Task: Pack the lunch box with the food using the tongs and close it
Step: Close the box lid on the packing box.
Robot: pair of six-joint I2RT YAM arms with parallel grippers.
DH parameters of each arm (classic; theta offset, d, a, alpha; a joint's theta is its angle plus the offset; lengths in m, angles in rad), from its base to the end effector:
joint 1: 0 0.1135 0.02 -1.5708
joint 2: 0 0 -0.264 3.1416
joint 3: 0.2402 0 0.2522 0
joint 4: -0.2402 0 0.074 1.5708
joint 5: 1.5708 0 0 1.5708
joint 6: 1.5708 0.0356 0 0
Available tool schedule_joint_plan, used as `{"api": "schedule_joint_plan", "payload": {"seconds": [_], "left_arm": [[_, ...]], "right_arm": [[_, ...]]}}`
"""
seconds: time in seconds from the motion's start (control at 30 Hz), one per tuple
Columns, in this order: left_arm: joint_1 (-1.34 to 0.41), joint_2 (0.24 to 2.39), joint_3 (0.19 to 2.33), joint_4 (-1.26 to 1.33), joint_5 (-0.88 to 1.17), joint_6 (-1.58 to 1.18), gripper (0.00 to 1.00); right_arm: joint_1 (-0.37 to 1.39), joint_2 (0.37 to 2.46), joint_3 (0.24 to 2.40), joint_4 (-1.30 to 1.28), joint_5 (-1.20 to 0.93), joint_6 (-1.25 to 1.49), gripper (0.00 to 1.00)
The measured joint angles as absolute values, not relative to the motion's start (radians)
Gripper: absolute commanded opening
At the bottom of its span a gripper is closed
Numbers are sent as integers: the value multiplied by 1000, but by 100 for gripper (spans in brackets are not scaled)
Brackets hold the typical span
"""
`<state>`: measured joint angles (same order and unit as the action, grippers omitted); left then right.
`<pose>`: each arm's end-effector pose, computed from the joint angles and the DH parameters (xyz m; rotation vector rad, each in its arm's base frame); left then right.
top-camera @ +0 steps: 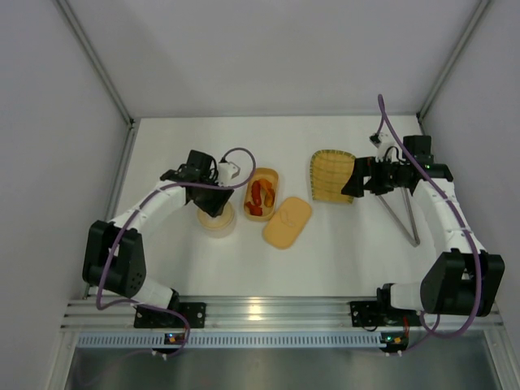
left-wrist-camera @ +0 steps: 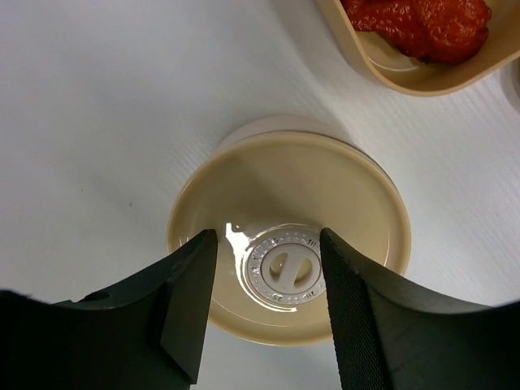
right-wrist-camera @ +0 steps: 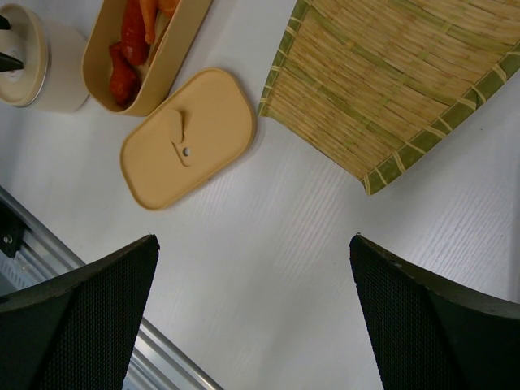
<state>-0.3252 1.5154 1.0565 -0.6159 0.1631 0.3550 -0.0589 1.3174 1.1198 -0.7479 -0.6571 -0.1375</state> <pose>0.2858 -0.1025 0.2264 0.9309 2.4671 -0.2055 0.2664 0.0061 0.2970 -0.3537 2.3553 0.7281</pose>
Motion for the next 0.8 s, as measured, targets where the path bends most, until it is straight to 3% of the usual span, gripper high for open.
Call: {"api": "schedule_joint_plan", "payload": {"seconds": [0.6,0.8], "left_arm": [[-326,1501,1052,-677,167,398,63],[-326,1479,1060,-753,177,390,75]], "right_arm": [[-59,1317,1120,-749,-657,-142,99],[-56,1317,1124,-760,-656,-162,99]]}}
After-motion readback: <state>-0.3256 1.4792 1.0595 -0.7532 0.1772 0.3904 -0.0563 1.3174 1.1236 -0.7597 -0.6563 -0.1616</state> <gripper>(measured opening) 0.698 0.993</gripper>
